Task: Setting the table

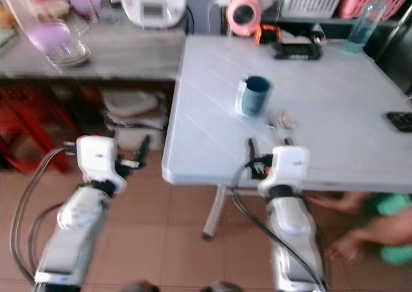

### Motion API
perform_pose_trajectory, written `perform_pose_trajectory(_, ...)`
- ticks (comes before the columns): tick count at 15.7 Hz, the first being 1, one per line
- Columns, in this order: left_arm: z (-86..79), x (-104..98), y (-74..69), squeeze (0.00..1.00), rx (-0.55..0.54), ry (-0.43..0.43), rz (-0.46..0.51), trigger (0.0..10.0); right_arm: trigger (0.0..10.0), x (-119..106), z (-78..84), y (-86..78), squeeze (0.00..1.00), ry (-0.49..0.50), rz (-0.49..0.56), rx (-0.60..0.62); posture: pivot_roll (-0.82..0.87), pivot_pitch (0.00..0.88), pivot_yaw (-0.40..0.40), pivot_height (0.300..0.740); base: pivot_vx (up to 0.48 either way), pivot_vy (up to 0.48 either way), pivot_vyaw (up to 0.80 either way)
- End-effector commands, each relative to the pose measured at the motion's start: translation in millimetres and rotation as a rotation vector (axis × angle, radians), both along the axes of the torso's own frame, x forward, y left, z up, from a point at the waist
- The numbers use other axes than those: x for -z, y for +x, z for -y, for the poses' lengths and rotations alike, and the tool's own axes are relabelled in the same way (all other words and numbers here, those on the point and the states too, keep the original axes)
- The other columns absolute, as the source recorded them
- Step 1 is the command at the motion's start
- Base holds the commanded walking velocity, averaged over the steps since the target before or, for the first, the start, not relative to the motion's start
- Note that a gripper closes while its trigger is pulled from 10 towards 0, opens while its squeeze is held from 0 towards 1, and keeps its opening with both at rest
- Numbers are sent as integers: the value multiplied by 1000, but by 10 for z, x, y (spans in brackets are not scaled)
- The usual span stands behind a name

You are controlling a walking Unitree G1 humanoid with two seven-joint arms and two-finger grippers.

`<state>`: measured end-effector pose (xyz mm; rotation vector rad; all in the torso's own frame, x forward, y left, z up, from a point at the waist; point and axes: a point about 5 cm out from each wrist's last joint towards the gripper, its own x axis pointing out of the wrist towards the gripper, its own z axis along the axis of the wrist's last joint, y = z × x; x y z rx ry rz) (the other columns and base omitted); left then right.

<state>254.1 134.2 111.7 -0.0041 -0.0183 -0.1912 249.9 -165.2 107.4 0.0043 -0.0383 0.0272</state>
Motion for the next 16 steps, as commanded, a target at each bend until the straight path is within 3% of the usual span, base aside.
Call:
perform_pose_trajectory(1, 13, -46, 19, 0, 1, -2, 18, 10000, 10000, -43, 45, 7, 0, -14, 16, 15, -10, 6, 8, 740, 0, -428, 0)
perform_pose_trajectory(3, 19, -47, 18, 0, 2, -6, 20, 10000, 10000, -42, 48, 6, 0, -15, 15, 16, -11, 6, 9, 740, 127, -377, 0)
perform_pose_trajectory(10, 41, -68, 6, 0, 31, -32, 39, 10000, 10000, -43, 51, 1, 0, -22, 14, 19, -12, 8, 7, 740, 0, 0, 0)
perform_pose_trajectory(16, 61, -78, -7, 0, 53, -45, 49, 10000, 10000, -42, 55, 1, 0, -27, 12, 17, -13, 8, 7, 740, 397, 0, 0)
